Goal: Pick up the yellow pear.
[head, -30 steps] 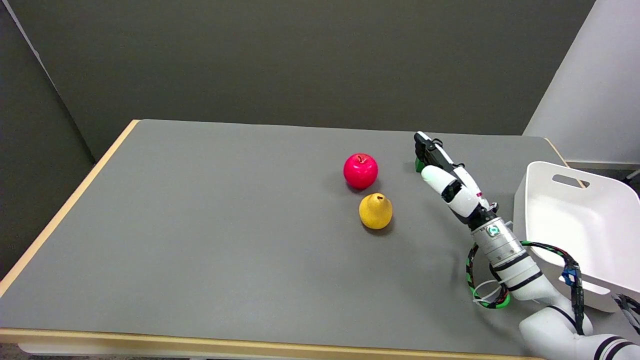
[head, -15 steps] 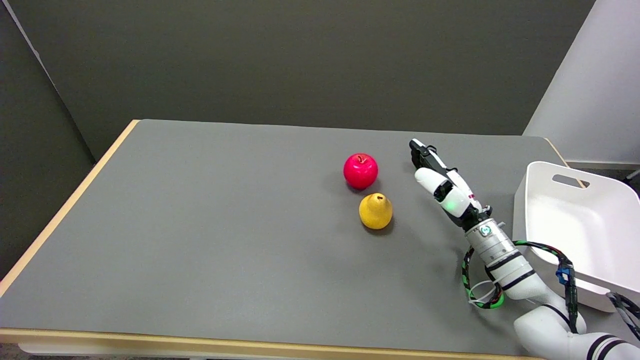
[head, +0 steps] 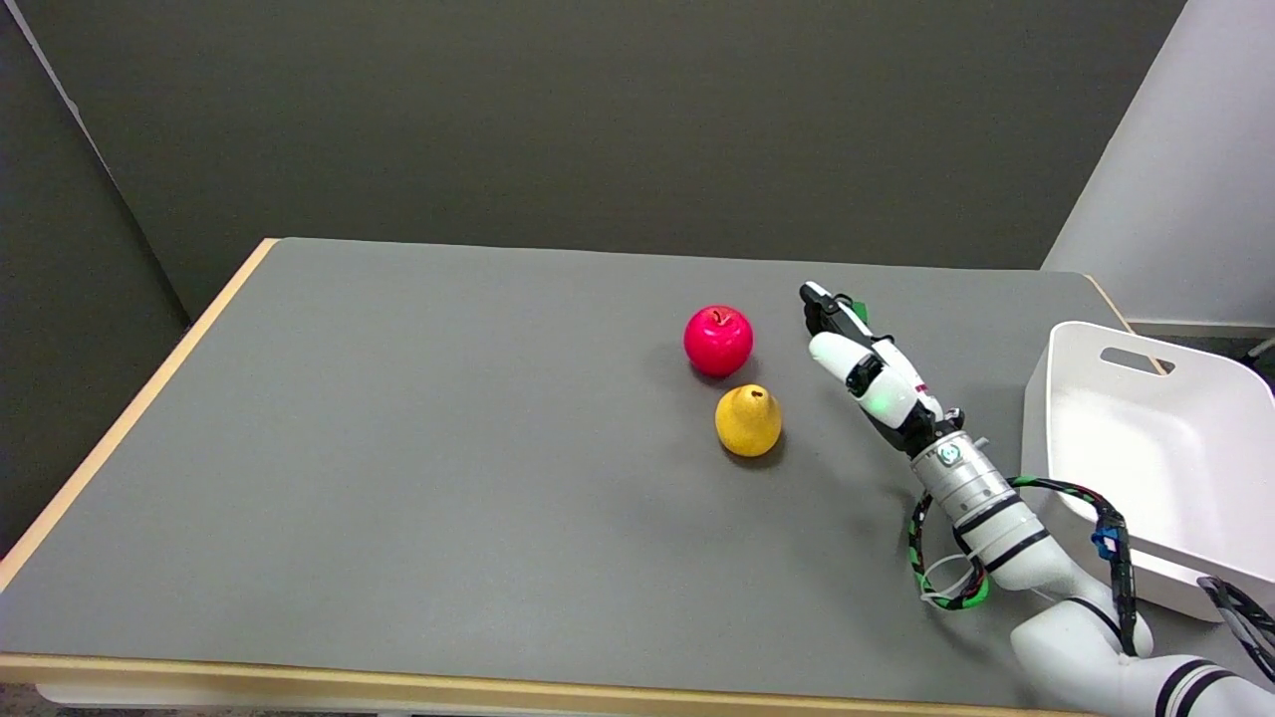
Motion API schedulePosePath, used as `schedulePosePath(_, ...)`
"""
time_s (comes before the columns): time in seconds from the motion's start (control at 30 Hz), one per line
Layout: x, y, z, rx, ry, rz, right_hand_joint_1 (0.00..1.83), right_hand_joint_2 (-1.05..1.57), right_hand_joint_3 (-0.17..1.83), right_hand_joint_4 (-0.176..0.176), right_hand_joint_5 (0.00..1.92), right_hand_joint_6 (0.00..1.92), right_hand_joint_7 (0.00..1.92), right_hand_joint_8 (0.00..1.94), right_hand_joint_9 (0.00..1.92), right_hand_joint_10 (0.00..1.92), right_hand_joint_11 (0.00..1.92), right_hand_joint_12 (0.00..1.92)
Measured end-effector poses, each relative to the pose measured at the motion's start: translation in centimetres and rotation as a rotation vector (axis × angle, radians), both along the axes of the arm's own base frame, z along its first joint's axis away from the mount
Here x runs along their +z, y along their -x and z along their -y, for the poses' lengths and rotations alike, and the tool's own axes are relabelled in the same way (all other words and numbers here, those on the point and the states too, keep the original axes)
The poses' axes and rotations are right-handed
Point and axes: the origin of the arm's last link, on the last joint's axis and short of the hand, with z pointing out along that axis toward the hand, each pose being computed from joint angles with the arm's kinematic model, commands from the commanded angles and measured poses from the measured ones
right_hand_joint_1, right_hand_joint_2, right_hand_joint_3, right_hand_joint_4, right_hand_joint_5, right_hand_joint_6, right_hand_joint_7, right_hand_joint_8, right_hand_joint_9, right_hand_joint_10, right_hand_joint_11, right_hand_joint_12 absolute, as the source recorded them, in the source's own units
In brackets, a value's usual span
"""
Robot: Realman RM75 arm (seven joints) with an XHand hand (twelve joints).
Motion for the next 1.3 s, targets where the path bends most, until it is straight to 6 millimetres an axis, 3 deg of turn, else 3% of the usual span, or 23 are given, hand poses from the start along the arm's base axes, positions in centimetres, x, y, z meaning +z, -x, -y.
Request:
schedulePosePath(0.17,-0.3,-0.2,0.3,-0.009,-0.005,0.009,0.2,0.76,0.89,-0.097,0.0,0.17,0.0,0.0,0.0,0.0,0.0,0.0)
schedulePosePath(0.6,-0.2,-0.8,-0.2,-0.035,-0.015,0.032,0.19,0.75,0.89,-0.097,0.0,0.17,0.0,0.0,0.0,0.0,0.0,0.0)
schedulePosePath(1.3,-0.8,0.5,-1.8,-0.109,-0.048,0.032,0.16,0.77,0.88,-0.092,0.0,0.2,0.0,0.0,0.0,0.0,0.0,0.0)
